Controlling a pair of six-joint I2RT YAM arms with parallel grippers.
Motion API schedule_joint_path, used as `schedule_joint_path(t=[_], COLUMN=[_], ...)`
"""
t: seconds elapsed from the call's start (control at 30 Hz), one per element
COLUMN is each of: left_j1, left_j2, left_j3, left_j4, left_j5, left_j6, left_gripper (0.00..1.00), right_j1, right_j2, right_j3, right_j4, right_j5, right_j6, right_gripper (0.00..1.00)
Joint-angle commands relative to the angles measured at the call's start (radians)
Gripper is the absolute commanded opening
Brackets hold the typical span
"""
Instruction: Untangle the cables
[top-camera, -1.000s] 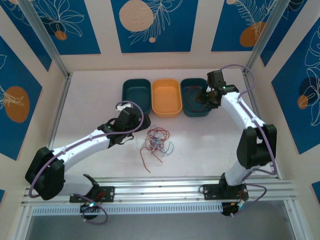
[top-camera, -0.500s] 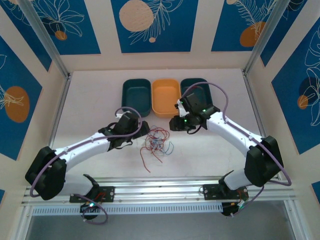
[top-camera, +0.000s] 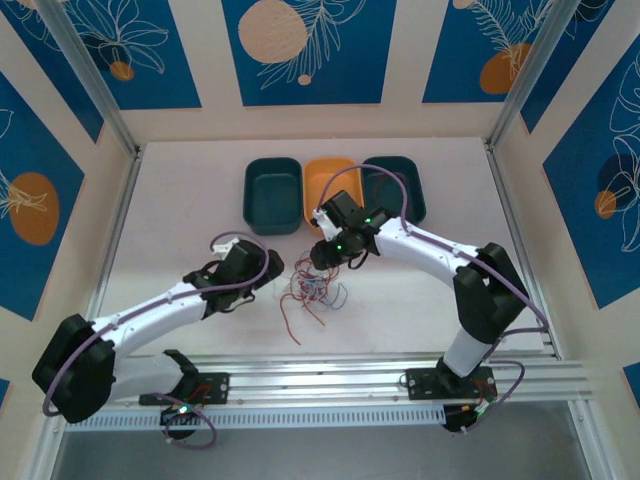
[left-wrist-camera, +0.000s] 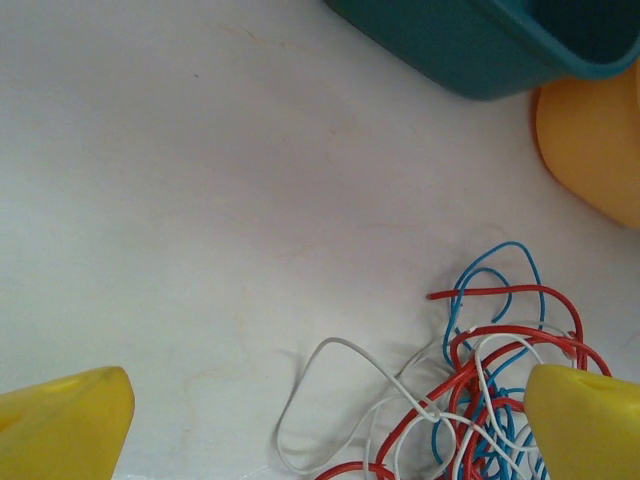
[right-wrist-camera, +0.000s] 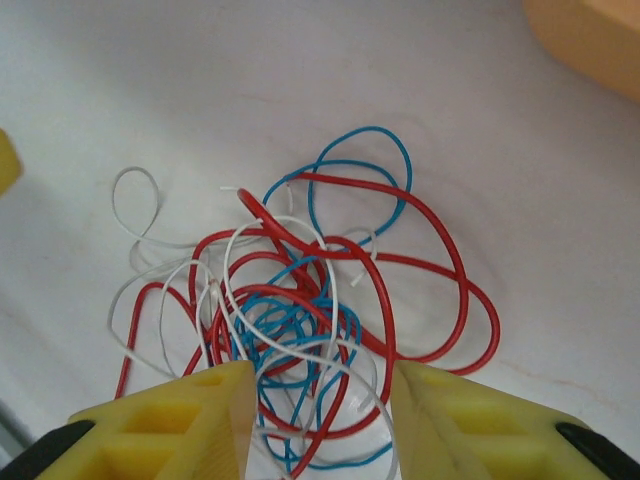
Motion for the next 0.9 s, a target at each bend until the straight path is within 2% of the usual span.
schedule_joint_path(t=[0.0, 0.33, 0.73, 0.87], left_j1=[0.009, 0.023, 0.032, 0.033], left_j2=[-0.044, -0.065, -0.036, -0.011], left_j3=[-0.021, -0.035, -0.040, -0.030], left_j4=[-0.058, -0.052, 0.005, 0.021], left_j5=[-0.070, -0.083, -0.047, -0.029], left_j6=[-0.046, -0.037, -0.030, -0.024], left_gripper=[1.00, 1.00, 1.00, 1.00], right_j1=[0.037, 0.111, 0.116, 0.113], right_j2=[0.041, 0.140, 0.241, 0.266], right_j3=[0.057, 0.113, 0.188, 0.219], right_j4=[0.001, -0.028, -0.025, -0.028], right_j5=[0.062, 0.178, 0.191, 0.186], right_j6=[-0.062, -0.143, -0.141, -0.143], right_gripper=[0.43, 0.53, 0.56, 0.51])
